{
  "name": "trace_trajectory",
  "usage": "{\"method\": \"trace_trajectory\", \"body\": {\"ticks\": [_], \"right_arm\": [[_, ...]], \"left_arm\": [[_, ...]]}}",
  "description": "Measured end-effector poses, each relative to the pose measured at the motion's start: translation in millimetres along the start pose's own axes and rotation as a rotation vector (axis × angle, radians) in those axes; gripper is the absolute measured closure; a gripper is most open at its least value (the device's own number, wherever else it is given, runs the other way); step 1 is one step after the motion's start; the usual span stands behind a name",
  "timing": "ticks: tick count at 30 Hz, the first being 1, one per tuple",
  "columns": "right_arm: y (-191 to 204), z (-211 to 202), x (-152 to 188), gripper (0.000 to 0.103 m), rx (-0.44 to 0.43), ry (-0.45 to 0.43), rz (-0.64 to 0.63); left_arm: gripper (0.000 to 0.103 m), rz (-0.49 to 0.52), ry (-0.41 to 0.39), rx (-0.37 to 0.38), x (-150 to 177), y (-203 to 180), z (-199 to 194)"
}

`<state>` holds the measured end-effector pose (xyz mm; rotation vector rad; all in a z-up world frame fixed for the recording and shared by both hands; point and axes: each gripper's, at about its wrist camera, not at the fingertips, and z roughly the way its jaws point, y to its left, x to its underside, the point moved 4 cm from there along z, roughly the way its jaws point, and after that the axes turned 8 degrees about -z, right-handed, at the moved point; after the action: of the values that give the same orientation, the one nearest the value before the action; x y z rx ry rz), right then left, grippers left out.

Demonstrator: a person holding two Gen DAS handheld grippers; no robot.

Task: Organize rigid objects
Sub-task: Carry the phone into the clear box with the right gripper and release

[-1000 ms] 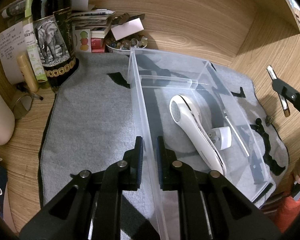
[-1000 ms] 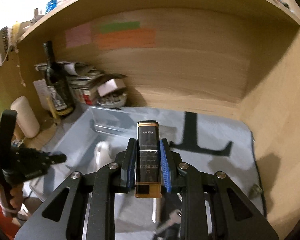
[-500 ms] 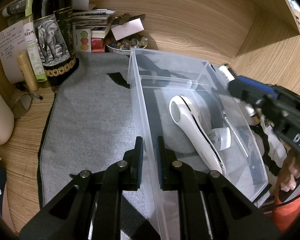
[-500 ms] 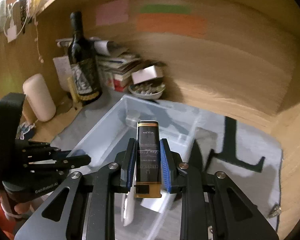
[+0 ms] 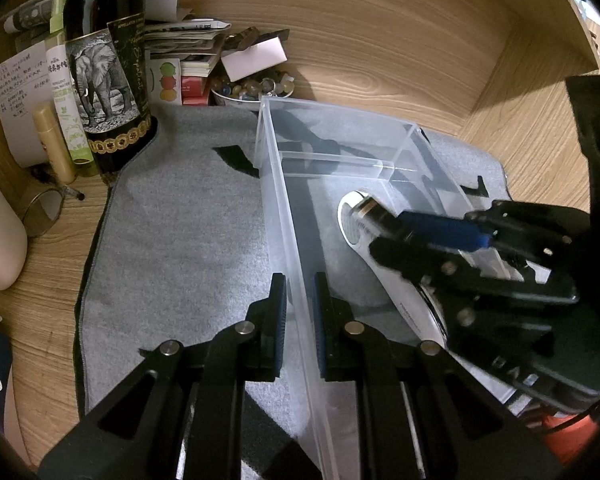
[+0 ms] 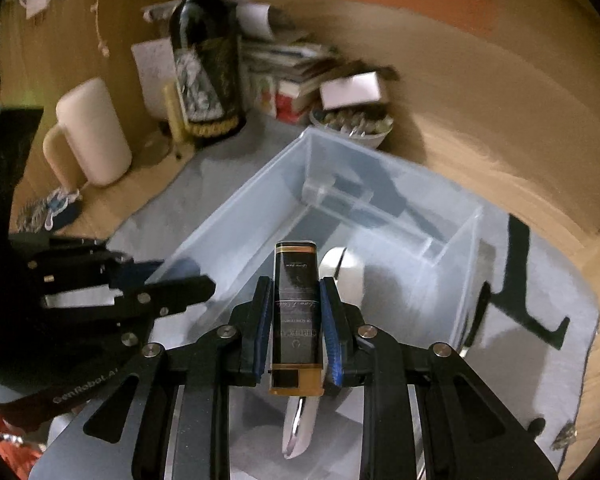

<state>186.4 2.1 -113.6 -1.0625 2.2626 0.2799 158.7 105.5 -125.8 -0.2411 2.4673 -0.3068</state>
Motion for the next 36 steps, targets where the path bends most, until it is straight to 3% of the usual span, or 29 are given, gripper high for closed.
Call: {"method": "trace_trajectory", "body": {"ticks": [12, 18, 23, 25, 36], "right_arm": [[3, 3, 3, 0.081, 0.001, 0.031, -0.005], [-2, -12, 3, 0.068, 0.022, -0.021, 0.007], [-15, -44, 3, 0.045, 0.076, -0.113, 0.039], [-24, -57, 5, 0.041, 0.111, -0.144, 0.057], [-98, -109, 47, 0.039, 0.309, -0.176, 0.246]], "left_arm": [[0.091, 0.0, -0.001, 0.001, 0, 0, 0], [0.091, -0.001, -0.001, 0.001, 0, -1, -1], [0.091, -0.001, -0.001, 0.002, 0, 0, -1], [0.091, -0.002, -0.001, 0.003, 0, 0, -1], [0.091, -0.002, -0.002, 0.003, 1, 1, -1]]}}
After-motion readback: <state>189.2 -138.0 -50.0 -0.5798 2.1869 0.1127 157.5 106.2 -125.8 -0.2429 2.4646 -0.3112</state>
